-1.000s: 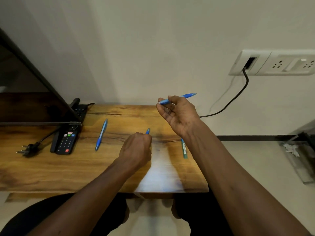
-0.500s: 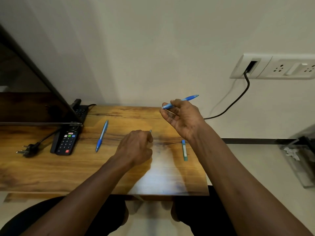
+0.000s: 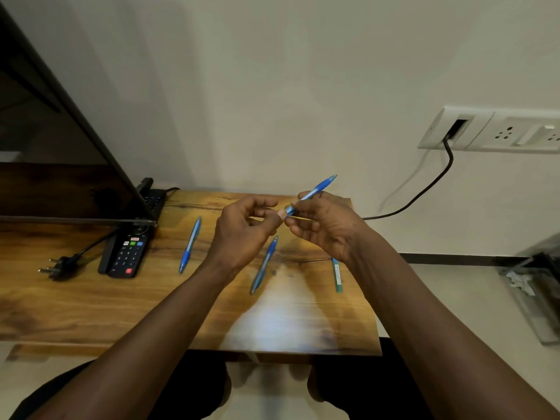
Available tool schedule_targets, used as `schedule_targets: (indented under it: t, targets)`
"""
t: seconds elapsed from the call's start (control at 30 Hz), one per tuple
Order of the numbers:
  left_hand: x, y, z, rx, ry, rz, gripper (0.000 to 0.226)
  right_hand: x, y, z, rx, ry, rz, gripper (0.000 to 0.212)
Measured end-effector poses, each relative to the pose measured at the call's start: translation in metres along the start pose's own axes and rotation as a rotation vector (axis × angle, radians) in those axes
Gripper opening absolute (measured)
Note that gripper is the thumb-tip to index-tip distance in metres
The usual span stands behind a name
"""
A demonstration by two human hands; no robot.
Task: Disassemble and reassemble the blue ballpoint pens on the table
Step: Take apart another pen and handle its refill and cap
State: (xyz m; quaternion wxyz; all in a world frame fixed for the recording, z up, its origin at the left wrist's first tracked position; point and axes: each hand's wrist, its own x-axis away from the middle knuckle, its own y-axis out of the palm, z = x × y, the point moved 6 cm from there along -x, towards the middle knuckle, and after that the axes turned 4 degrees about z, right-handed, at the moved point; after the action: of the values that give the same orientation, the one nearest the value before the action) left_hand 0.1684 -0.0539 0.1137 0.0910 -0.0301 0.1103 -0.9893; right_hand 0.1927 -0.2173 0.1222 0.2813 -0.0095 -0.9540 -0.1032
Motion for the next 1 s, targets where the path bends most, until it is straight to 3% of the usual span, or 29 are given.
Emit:
schedule_targets:
  t: [0.2, 0.5, 0.7, 0.87, 1.0]
  targets:
    - [0.004, -0.003, -0.006, -0.029, -0.002, -0.051, 0.013, 0.003, 0.004, 0.006, 0.143, 0.002, -0.081, 0.022]
    - [0.018, 0.009, -0.012, -0.247, -0.066, -0.230, 0.007, 0.003, -0.017, 0.008, 0.302, -0.038, -0.017, 0.019]
    - [0.028, 0.021, -0.026, -0.452, -0.124, -0.280, 0.007, 0.005, -0.033, 0.012, 0.730, -0.148, 0.028, 0.014]
    - [0.041, 0.032, -0.035, -0.698, -0.089, -0.309, 0.016, 0.006, -0.062, 0.018, 0.922, -0.185, 0.147, 0.015]
    - [0.051, 0.042, -0.044, -0.737, -0.137, -0.362, 0.015, 0.012, -0.083, 0.027, 1.103, -0.184, 0.205, 0.017]
